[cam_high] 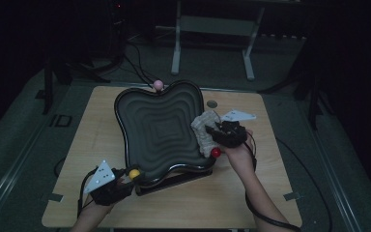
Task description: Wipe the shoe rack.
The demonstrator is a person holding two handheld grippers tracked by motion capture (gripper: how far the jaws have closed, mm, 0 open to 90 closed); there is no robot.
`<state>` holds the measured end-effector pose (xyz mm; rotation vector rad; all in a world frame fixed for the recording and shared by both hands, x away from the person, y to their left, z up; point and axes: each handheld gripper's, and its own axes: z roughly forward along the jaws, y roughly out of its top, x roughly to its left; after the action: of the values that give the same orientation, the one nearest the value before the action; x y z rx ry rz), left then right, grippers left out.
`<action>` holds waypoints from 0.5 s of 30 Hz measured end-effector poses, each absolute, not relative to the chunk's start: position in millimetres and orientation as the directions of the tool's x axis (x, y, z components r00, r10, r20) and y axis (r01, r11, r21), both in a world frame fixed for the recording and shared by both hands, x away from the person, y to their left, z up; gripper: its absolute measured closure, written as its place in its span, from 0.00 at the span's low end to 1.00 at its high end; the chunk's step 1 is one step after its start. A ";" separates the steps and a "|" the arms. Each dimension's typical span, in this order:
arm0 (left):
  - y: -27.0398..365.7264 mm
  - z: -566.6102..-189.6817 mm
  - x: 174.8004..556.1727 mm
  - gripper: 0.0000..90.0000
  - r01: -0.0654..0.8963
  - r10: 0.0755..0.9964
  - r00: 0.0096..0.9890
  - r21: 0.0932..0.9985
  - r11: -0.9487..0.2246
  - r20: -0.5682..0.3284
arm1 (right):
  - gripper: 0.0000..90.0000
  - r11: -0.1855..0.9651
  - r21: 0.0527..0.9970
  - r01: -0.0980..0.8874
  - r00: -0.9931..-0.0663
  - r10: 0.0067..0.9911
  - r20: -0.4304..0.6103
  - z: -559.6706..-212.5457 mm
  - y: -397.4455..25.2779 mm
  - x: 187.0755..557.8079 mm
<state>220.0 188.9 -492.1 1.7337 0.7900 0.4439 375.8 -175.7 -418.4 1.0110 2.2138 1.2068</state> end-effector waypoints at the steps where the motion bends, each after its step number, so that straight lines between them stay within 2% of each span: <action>1: 189.0 -492.1 220.1 0.66 0.283 0.702 0.705 0.947 -0.151 -0.099 | 0.77 0.351 0.853 0.387 -0.647 0.763 -0.021 -413.3 -174.5 377.4; 15: 189.9 -492.2 221.1 0.66 0.280 0.695 0.712 0.947 -0.155 -0.097 | 0.77 0.285 0.891 0.353 -0.626 0.780 -0.001 -349.2 -124.9 427.1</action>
<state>221.1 189.9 -492.2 1.7379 0.7800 0.4372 427.1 -124.9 -349.2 1.0151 2.1196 1.2984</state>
